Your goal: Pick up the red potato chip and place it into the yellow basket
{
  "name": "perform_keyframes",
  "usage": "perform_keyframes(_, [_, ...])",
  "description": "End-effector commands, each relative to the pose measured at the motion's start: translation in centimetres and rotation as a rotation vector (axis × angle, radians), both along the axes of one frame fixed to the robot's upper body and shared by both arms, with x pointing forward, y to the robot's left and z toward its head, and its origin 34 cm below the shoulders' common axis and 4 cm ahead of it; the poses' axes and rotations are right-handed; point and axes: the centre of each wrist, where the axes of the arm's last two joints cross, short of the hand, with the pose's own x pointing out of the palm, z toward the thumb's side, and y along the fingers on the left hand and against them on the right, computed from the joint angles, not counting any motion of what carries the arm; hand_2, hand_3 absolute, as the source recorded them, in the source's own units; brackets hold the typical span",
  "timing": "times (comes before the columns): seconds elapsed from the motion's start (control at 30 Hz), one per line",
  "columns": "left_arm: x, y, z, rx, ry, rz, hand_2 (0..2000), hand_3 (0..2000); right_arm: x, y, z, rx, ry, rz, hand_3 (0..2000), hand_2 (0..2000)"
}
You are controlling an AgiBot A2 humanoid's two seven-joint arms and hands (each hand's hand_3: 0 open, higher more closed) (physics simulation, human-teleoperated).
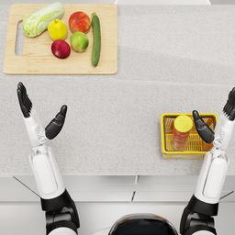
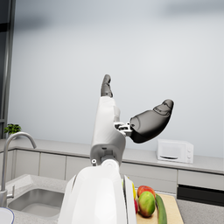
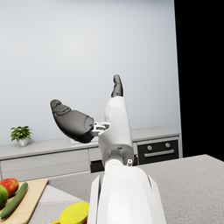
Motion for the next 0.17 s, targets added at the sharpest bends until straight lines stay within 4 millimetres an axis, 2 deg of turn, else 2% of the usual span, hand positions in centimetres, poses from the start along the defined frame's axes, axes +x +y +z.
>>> perform_keyframes(0.03, [0.01,0.01,-0.03,0.000,0.001,0.000,0,0,-0.01,-0.01,-0.01,0.000,0.000,0.000,0,0])
perform_keyframes(0.17, [0.02,0.03,-0.09,-0.001,0.003,0.001,0,0,-0.02,-0.03,-0.04,0.001,0.000,-0.001,0,0])
